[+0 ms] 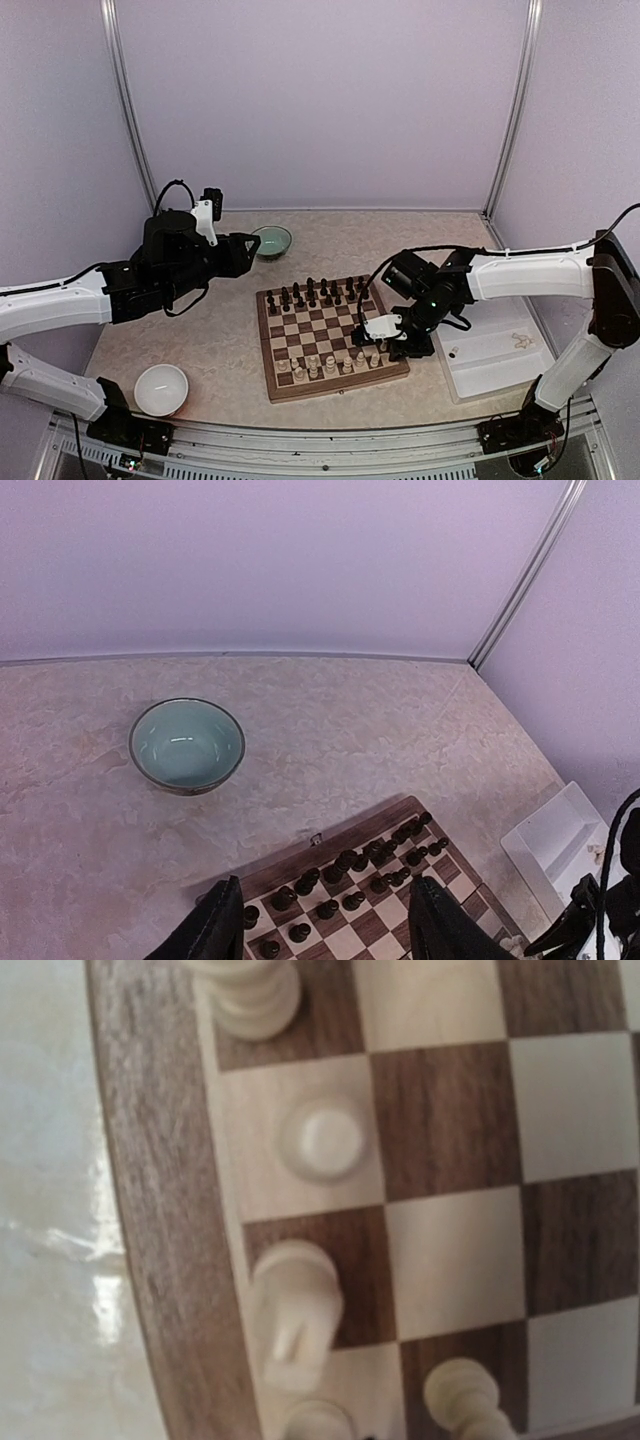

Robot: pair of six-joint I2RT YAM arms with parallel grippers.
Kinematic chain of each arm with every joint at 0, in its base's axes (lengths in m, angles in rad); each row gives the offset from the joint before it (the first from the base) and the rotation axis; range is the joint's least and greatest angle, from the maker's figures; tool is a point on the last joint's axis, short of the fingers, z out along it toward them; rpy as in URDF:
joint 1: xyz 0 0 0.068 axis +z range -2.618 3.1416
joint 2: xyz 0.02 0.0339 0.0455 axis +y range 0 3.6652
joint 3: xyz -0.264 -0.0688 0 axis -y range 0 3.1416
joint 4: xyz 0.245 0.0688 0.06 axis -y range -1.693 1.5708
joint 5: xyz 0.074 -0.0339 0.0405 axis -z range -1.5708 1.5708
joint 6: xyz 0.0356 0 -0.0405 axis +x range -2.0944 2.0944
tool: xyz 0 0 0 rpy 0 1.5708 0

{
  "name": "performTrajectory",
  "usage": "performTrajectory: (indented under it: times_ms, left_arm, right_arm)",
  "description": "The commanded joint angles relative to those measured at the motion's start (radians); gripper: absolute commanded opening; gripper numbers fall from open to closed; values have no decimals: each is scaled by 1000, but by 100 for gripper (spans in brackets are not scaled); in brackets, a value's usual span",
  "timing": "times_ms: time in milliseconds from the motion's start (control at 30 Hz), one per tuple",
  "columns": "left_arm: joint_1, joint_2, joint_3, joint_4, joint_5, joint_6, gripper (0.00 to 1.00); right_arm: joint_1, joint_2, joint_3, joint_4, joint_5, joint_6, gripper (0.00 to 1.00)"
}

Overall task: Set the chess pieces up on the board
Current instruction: Place the rook at h1.

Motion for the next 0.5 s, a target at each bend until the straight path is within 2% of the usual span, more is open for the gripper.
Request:
performTrajectory:
  times_ms: [0, 200, 300, 467]
  left_arm:
    - [10, 5, -8, 17, 13, -4, 56]
    - [10, 9, 7, 9, 32, -10, 56]
    - [9, 11, 28, 4, 54, 1, 56]
    - [9, 58, 116, -27, 152, 16, 58]
  right_arm:
    - [17, 0, 24, 10, 5, 9, 26]
    - [17, -57, 75, -61, -32, 18, 30]
    - [7, -123, 86, -90, -25, 19, 35]
    - [-135, -245, 34, -115, -42, -1, 36]
